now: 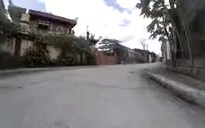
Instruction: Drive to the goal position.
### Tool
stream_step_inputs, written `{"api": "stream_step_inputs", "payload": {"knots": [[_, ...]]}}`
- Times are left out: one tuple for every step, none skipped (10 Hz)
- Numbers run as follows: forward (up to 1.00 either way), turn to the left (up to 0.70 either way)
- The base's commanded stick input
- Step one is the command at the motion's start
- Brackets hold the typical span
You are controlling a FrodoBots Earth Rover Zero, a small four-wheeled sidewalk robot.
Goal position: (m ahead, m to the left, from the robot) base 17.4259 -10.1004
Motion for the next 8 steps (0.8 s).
{"api": "stream_step_inputs", "payload": {"knots": [[1.0,-0.36],[1.0,-0.22],[1.0,-0.09],[1.0,0.0],[1.0,0.0],[1.0,0.0],[1.0,0.0],[1.0,0.0]]}}
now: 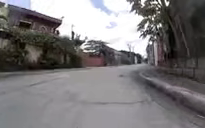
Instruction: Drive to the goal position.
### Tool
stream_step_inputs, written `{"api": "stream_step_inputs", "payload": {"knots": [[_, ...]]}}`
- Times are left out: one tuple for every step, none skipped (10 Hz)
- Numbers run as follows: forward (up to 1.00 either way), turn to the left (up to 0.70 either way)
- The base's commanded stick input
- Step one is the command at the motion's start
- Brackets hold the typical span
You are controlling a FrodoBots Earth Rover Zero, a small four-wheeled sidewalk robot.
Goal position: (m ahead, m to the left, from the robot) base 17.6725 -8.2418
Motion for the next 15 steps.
{"api": "stream_step_inputs", "payload": {"knots": [[1.0,0.0],[1.0,0.0],[1.0,0.0],[1.0,-0.03],[1.0,-0.26],[1.0,-0.4],[1.0,-0.4],[1.0,-0.23],[1.0,-0.17],[1.0,-0.1],[1.0,-0.05],[1.0,-0.02],[1.0,-0.02],[1.0,-0.01],[1.0,0.0]]}}
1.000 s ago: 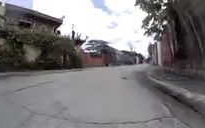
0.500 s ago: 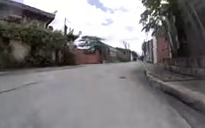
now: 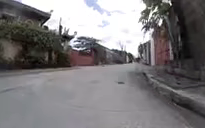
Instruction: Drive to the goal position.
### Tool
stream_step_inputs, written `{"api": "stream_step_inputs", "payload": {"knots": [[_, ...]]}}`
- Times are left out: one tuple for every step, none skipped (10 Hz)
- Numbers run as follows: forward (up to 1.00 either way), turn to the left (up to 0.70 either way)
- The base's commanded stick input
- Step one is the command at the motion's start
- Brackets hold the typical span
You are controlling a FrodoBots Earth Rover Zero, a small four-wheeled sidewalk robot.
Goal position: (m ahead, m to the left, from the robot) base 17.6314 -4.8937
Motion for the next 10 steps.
{"api": "stream_step_inputs", "payload": {"knots": [[1.0,0.0],[1.0,0.0],[1.0,0.0],[1.0,0.0],[1.0,-0.02],[1.0,-0.18],[1.0,-0.4],[1.0,-0.4],[1.0,-0.4],[1.0,-0.15]]}}
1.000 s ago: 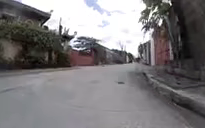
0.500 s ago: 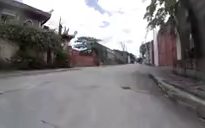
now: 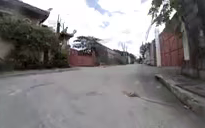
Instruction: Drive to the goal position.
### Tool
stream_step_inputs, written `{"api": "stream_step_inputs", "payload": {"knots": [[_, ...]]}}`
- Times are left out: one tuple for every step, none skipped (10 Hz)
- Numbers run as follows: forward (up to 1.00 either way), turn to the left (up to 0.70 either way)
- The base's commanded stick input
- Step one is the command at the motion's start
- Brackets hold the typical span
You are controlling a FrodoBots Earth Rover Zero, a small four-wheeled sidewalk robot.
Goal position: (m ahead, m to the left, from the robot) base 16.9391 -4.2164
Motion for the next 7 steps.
{"api": "stream_step_inputs", "payload": {"knots": [[1.0,0.0],[1.0,0.0],[1.0,0.0],[1.0,0.0],[1.0,0.0],[1.0,0.0],[1.0,-0.08]]}}
